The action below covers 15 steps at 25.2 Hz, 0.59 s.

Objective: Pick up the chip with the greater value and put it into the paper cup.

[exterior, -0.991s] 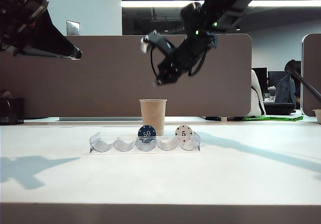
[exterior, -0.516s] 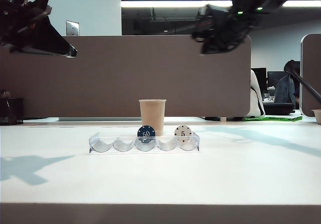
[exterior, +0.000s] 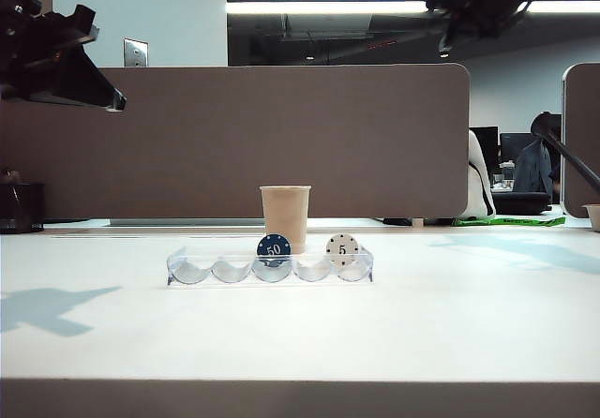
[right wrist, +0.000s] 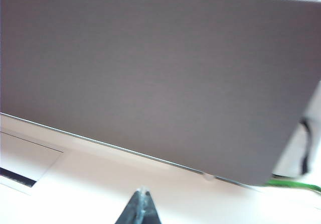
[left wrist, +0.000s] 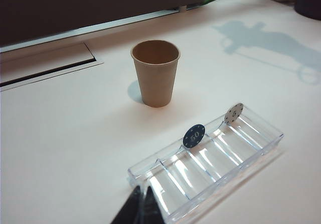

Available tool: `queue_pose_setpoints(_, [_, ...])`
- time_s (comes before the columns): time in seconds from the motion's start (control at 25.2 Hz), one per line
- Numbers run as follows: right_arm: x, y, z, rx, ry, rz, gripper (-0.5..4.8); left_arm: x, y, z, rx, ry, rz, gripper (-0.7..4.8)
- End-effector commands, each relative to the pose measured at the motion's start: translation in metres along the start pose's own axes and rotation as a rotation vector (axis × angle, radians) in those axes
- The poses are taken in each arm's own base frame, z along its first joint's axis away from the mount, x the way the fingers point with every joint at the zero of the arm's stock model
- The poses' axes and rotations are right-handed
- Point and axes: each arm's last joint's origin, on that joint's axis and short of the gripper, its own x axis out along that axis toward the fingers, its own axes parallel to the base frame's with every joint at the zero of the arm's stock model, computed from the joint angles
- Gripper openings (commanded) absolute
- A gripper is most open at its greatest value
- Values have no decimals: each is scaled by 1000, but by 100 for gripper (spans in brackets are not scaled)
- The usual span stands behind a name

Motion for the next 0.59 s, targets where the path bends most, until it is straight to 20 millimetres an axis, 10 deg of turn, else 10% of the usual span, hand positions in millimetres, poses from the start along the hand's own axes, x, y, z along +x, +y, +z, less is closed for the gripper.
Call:
queue_pose_setpoints(0.04, [-23,-6,17,-4,-2,-12,-6,-2,0,4,-27,-30,-25,-5])
queue_pose_setpoints(0.59, [-154,-26,3,-9,-32,-124,-6,-41,2,22,-91,-123,39,-5])
